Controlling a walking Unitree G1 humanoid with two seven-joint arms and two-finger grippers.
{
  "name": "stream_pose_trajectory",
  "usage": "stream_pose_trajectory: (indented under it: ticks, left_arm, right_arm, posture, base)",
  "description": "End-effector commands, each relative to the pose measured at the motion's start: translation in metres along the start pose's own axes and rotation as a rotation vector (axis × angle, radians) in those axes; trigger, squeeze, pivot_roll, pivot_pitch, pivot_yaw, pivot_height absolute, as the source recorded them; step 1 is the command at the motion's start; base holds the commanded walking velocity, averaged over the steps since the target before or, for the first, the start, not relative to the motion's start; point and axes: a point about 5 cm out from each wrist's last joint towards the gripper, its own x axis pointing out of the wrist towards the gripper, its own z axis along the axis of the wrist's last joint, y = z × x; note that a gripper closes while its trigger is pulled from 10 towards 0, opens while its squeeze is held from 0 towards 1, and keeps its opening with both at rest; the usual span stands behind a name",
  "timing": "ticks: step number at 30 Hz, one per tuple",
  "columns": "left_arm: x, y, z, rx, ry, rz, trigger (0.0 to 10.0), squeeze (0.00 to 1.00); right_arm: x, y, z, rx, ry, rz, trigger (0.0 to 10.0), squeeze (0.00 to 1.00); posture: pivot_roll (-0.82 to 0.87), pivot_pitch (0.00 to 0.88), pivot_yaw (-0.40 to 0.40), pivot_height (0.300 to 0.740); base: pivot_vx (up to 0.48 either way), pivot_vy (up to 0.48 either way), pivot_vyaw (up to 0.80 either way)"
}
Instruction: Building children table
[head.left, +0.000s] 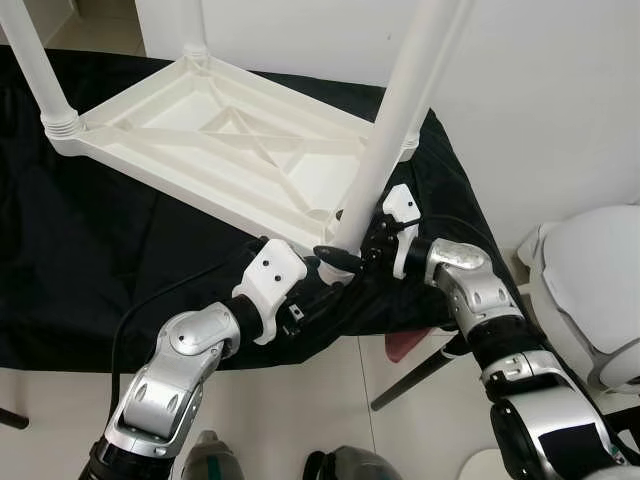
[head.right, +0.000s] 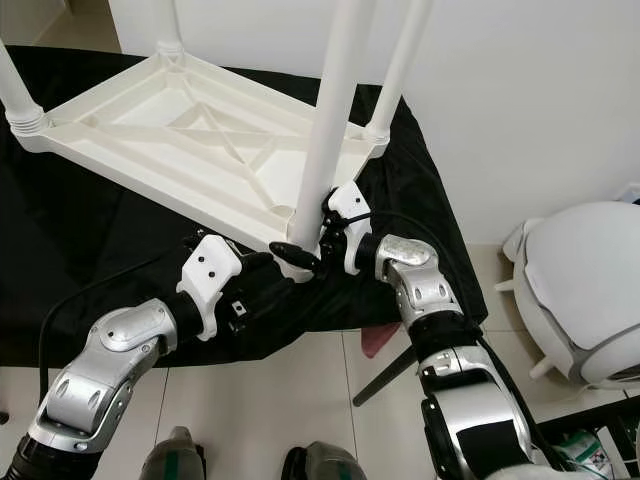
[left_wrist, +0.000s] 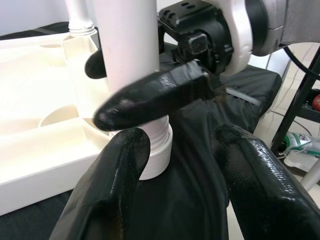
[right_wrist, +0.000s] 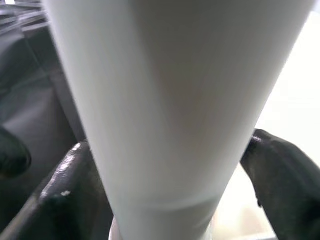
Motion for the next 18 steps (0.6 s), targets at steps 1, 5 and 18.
stream_pose_trajectory:
  ticks: [1, 5, 18]
  left_arm:
    - [0.002, -0.001, 0.001, -0.006, -0.002, 0.029, 10.0, 0.0]
    - [0.002, -0.001, 0.001, -0.006, -0.002, 0.025, 10.0, 0.0]
    - [0.006, 0.003, 0.003, 0.013, -0.004, -0.006, 10.0, 0.0]
  right_arm:
    - [0.002, 0.0, -0.005, 0.046, 0.017, -0.007, 4.6, 0.0]
    - [0.0, 0.004, -0.009, 0.045, 0.021, 0.027, 0.0, 0.0]
    - [-0.015, 0.0, -0.018, 0.028, 0.009, -0.017, 0.0, 0.0]
  posture:
    - [0.06, 0.03, -0.101, 0.74]
    - [0.06, 0.024, -0.093, 0.74]
    - [0.03, 0.003, -0.066, 0.74]
  base:
    - [0.0, 0.0, 0.0]
    - [0.0, 0.0, 0.0]
    - [0.0, 0.0, 0.0]
